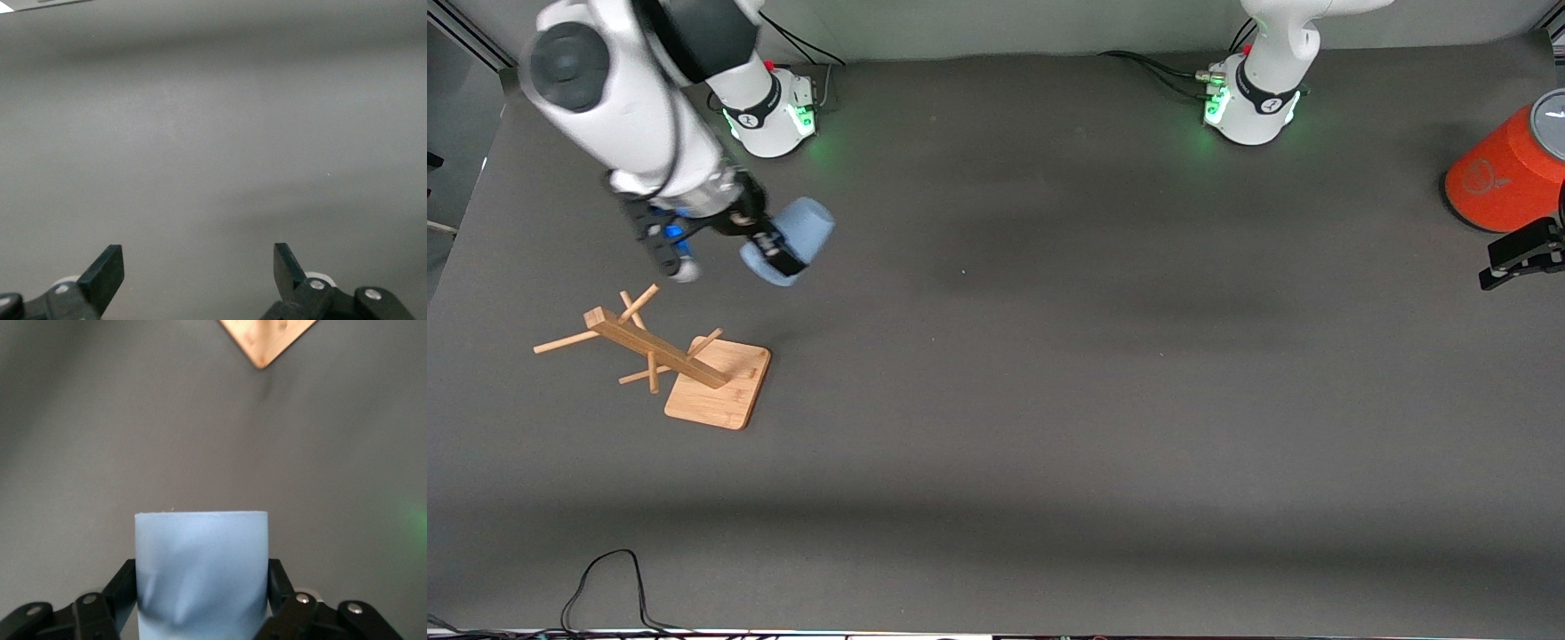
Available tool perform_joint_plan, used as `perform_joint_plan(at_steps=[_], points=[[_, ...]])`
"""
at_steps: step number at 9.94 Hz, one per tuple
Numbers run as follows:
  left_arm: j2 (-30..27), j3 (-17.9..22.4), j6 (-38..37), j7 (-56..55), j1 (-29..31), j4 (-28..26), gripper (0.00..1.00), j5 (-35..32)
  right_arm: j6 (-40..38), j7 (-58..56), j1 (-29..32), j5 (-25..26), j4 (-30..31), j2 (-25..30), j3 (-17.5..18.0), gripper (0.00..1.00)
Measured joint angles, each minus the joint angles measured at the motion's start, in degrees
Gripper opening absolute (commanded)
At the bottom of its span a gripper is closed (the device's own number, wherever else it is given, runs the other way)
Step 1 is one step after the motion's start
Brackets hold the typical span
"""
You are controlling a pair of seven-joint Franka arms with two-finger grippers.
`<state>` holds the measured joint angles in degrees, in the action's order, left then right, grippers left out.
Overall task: Rotate and upright cup with both arms
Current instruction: 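Lift the cup off the stand peg and carry it to mid-table, then lay the cup on its side with the right gripper while the left gripper approaches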
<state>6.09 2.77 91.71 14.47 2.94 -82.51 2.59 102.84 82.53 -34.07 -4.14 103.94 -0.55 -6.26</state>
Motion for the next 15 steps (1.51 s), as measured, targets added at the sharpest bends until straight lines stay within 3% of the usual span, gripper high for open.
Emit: perform_joint_plan(at_steps=[3,7,10,15], points=[[0.0,-0.1,0.0,-0.6,-0.1,0.0,1.00,0.0,3.9,15.0,-9.4,0.0,-6.4,-8.3,0.1,0.69],[0.0,-0.2,-0.2,-5.7,-0.1,0.0,1.00,0.0,5.7,37.5,-18.7,0.1,-19.3,-24.3,0.1,0.69],[0.3,-0.8,-1.7,-17.4,-1.4,-0.1,1.00,0.0,7.5,51.4,-20.7,0.1,-21.8,-32.6,0.1,0.69],[2.6,-1.4,-7.4,-24.4,-4.5,-0.2,1.00,0.1,10.4,60.3,-22.2,0.1,-29.4,-46.1,-0.1,0.69]])
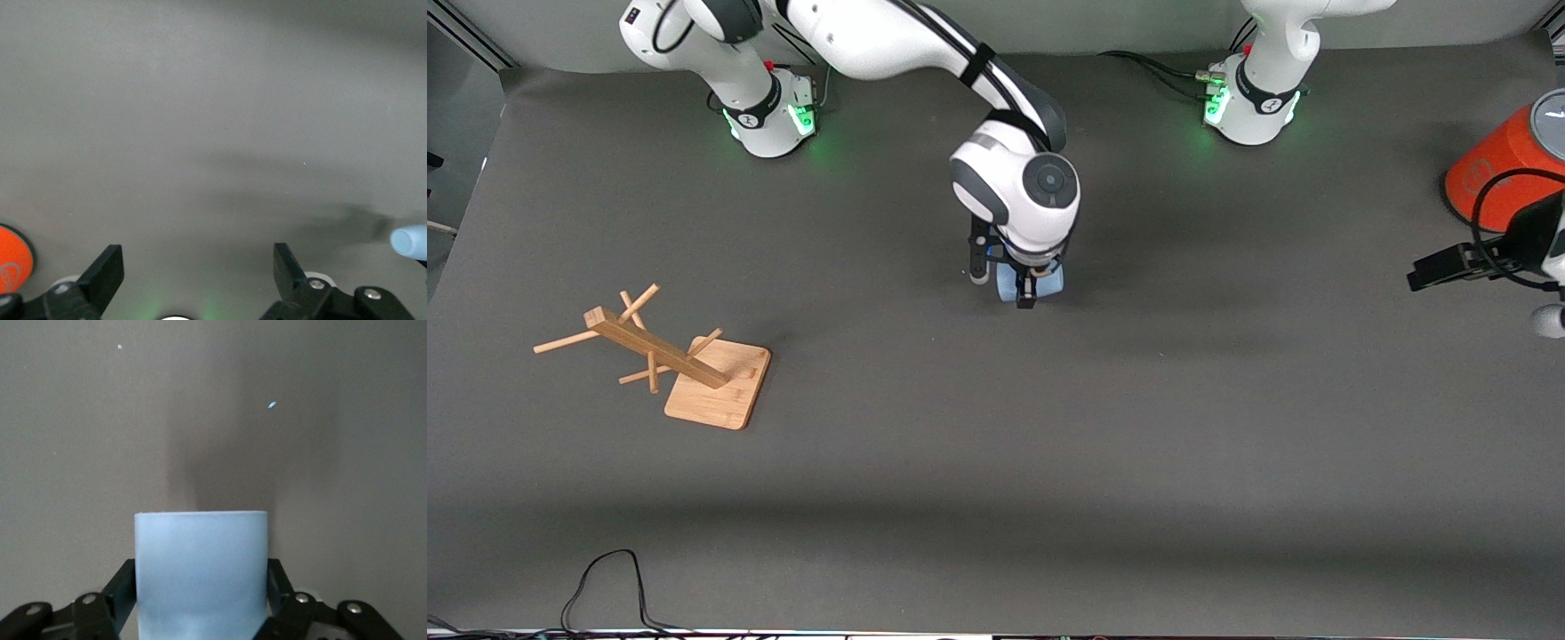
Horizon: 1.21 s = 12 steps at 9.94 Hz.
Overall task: Rotate and upright cup with both arms
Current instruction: 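Lay the cup on its side with the right gripper while the left gripper approaches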
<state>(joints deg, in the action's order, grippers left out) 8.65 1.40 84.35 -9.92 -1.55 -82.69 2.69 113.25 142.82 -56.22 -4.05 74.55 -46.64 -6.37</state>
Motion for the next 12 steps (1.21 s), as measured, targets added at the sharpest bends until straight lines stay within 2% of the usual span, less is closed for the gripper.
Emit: perform_joint_plan(at_steps=[3,4,5,6,8,12], points=[[1.4,-0.2,-0.1,-2.4,-2.5,0.0,1.00,0.0,2.4,1.3,0.0,0.0,-4.5,-5.7,-0.3,0.70],[2.1,-0.2,-0.1,-2.6,-2.9,0.0,1.00,0.0,3.4,1.6,0.0,0.0,-5.0,-6.8,-0.3,0.76],[2.7,-0.2,0.2,-2.6,-2.9,0.0,1.00,0.0,3.8,1.8,0.0,0.0,-5.6,-7.4,-0.3,0.94],[3.2,-0.2,1.0,-2.7,-2.9,0.0,1.00,0.1,3.7,1.9,-0.1,0.0,-5.8,-7.6,-0.3,0.98],[4.4,-0.2,4.8,-5.4,-2.9,0.0,1.00,0.2,3.7,2.0,0.1,0.0,-5.8,-8.3,-0.6,1.00],[6.0,-0.7,5.4,-8.2,-6.0,0.0,1.00,0.3,3.8,2.0,0.2,0.0,-6.5,-8.5,-0.8,1.00]])
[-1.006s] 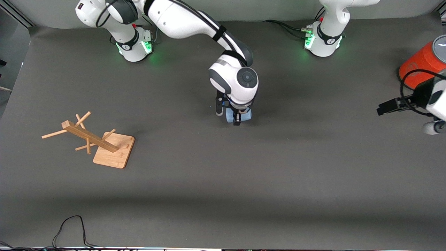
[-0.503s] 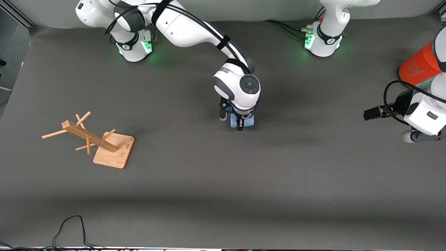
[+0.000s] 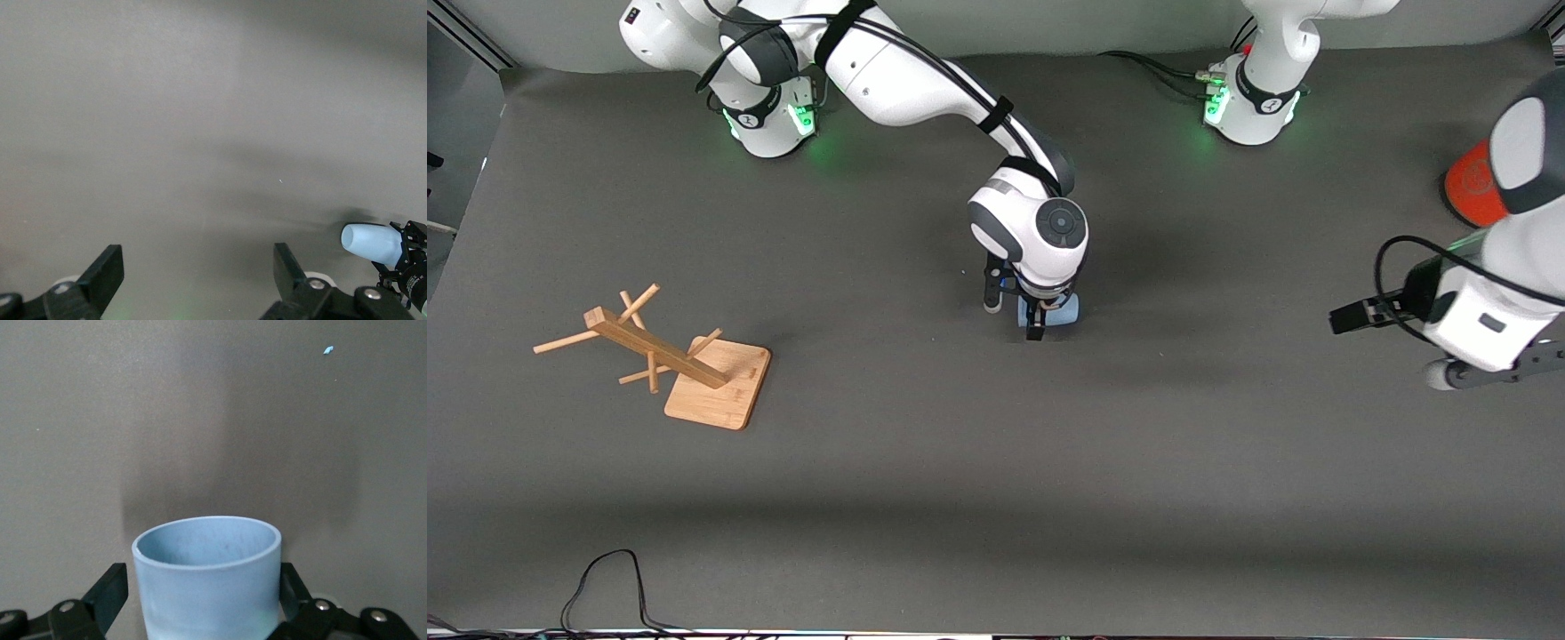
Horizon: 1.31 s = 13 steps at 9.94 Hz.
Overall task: Rotate and upright cup with both arms
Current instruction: 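Lay the cup on its side with the right gripper while the left gripper approaches, then withdraw the right gripper while the left gripper reaches the cup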
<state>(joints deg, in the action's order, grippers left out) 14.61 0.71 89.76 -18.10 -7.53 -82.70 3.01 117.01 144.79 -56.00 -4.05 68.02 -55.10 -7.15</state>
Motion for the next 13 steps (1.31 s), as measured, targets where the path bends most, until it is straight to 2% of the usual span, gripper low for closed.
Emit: perform_joint_plan(at_steps=[3,6,8,10,13], points=[[1.2,-0.1,0.0,-1.4,-2.7,0.0,1.00,0.0,-0.5,0.0,0.1,0.0,-1.7,1.5,-0.1,1.00],[3.1,-0.1,0.7,-2.5,-4.9,0.0,1.00,0.0,-8.9,-5.6,2.0,0.0,-2.3,9.2,-0.5,1.00],[4.4,-0.2,1.5,-4.7,-6.5,0.0,1.00,0.0,-14.8,-17.0,6.0,-0.1,-0.6,17.5,-0.5,1.00],[5.8,-0.3,2.8,-9.2,-9.7,0.0,1.00,-0.1,-19.5,-33.0,11.7,-0.1,4.9,27.8,-0.5,1.00],[9.2,-0.5,5.2,-20.6,-18.7,0.0,1.00,-3.1,-29.7,-61.0,22.2,0.0,8.7,39.7,-0.5,1.00]])
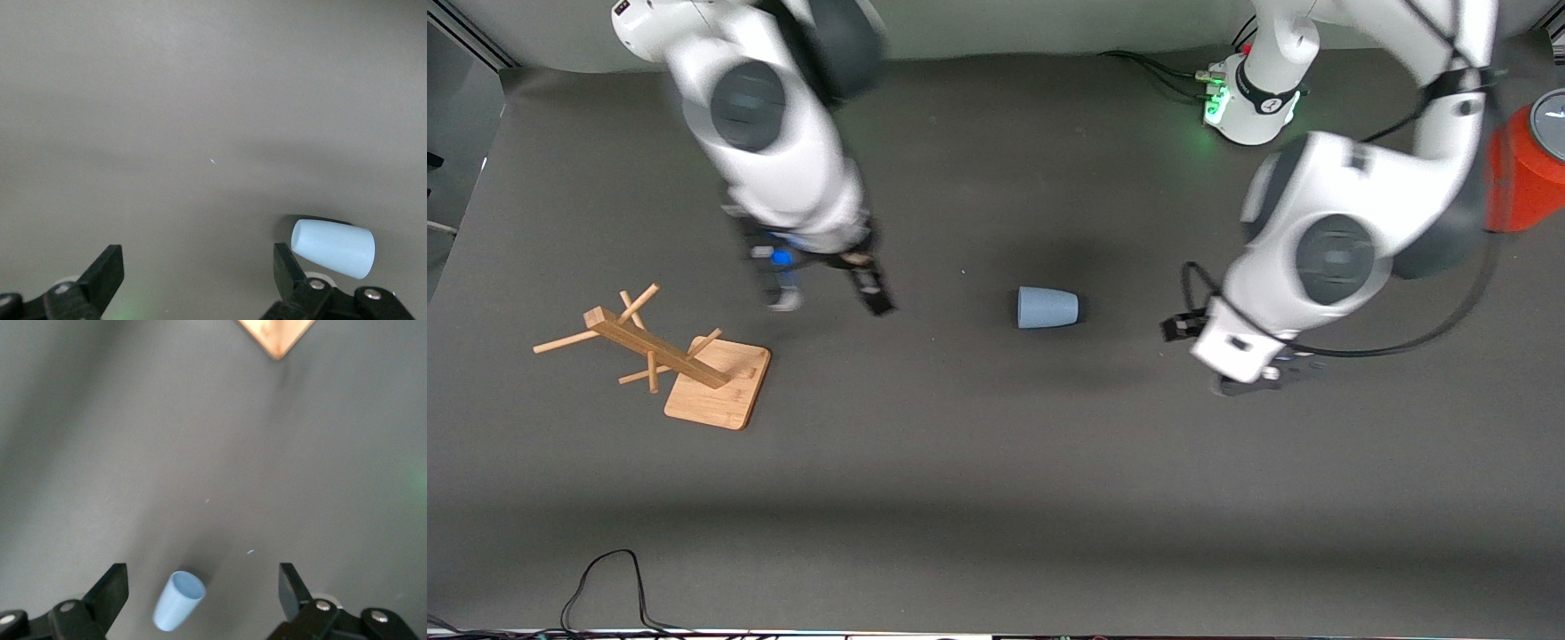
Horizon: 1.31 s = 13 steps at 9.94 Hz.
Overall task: Rotate and upright cup with both arms
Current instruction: 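Withdraw the right gripper while the left gripper reaches the cup, then grasp the cup's rim with the left gripper and tilt it upright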
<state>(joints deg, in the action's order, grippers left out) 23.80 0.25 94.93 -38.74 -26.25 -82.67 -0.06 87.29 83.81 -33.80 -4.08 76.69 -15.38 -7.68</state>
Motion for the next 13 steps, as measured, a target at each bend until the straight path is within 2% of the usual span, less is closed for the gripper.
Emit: perform_joint_plan(at_steps=[3,7,9,11,12,13], points=[[7.0,-0.1,0.8,-12.6,-10.9,1.5,1.00,-5.6,-4.6,-27.1,10.8,0.2,1.6,6.8,0.1,1.00],[18.2,-0.1,1.0,-27.6,-23.0,9.6,1.00,-13.2,-5.0,-62.2,26.1,1.0,5.0,9.9,1.5,1.00],[22.2,0.0,1.0,-29.9,-26.8,11.7,1.00,-14.9,-3.9,-75.2,31.7,2.2,5.3,10.1,3.8,1.00],[25.0,0.1,0.8,-30.4,-29.5,12.3,1.00,-15.7,-1.7,-81.0,33.2,2.3,6.3,10.2,4.3,1.00],[26.1,0.1,0.5,-30.6,-30.3,12.5,0.88,-16.1,-0.6,-81.5,33.2,2.3,6.9,10.2,4.6,1.00],[26.9,0.2,0.2,-30.6,-30.4,12.6,0.59,-16.3,1.0,-81.6,33.2,2.4,7.8,10.3,4.8,1.00]])
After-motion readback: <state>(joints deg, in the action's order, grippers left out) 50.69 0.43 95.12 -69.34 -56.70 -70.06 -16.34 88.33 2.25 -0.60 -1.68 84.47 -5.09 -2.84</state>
